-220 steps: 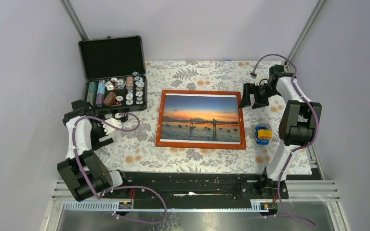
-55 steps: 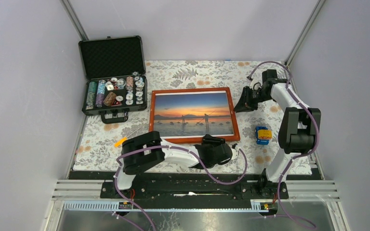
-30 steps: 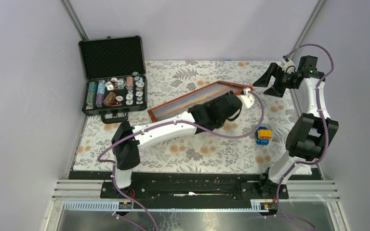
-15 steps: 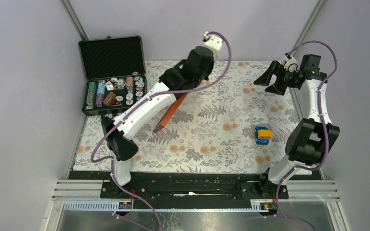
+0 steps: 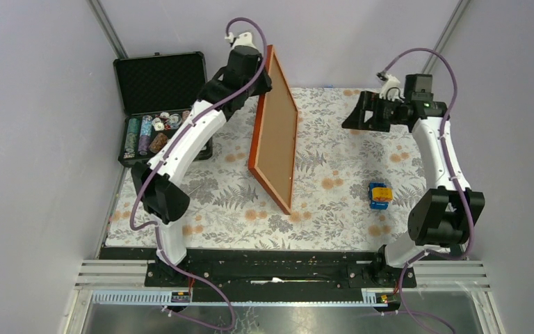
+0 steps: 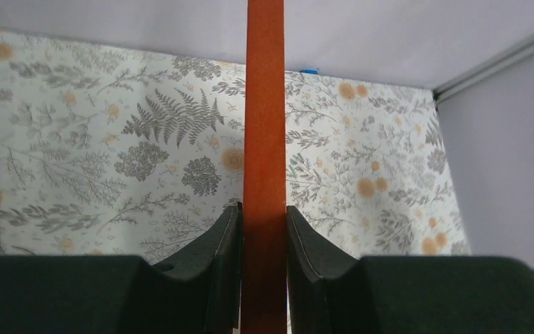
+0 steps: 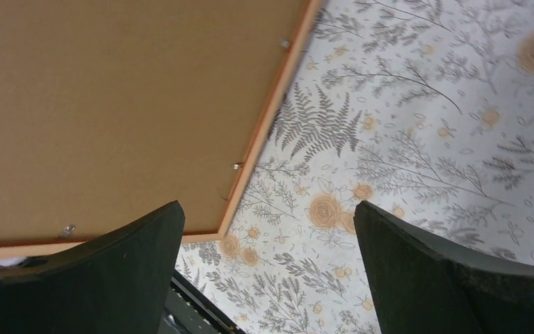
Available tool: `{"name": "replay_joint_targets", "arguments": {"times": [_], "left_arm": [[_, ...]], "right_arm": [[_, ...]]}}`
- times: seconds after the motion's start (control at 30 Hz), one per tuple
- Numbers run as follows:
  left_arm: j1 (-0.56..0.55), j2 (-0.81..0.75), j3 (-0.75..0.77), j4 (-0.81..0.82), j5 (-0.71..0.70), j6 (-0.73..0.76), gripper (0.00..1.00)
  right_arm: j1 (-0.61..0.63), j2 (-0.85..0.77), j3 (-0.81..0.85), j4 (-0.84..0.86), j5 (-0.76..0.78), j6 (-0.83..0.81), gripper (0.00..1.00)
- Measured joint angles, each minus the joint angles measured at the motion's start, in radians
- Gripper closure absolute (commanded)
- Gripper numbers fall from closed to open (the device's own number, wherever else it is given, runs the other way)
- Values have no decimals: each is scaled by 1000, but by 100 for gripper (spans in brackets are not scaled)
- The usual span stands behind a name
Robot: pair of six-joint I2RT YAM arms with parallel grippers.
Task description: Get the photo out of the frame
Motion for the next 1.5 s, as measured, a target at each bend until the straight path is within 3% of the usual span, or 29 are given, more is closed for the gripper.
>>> {"name": "replay_joint_targets", "arguments": {"times": [0.27,0.5,0.87,1.03,1.27,1.3,1.33,1.37,1.5], "left_arm": [[177,-90,-304,166,126,-254,100],[237,-216,-594,333,154,-354,100],[369,-269,-992,639,470,-402,100],[366,-283,-1175,748,512,-418,100],[362,-245,-1227,806,531,-410,100],[362,-235,-1229,816,531,-408,96],[362,-225,-1230,821,531,-402,81],[362,-212,-1233,825,531,-394,73],[362,-199,-1255,832,530,-374,68]], "right_arm": [[182,-46,0,0,109,-79,0],[193,-41,-35,9,155,-85,0],[186,167,-79,19,155,-139,1],[176,240,-65,39,174,-148,7],[173,330,-61,98,242,-140,12],[173,346,-60,106,255,-140,13],[173,362,-60,115,265,-139,14],[173,377,-59,122,276,-137,15],[173,416,-59,137,296,-133,18]]}}
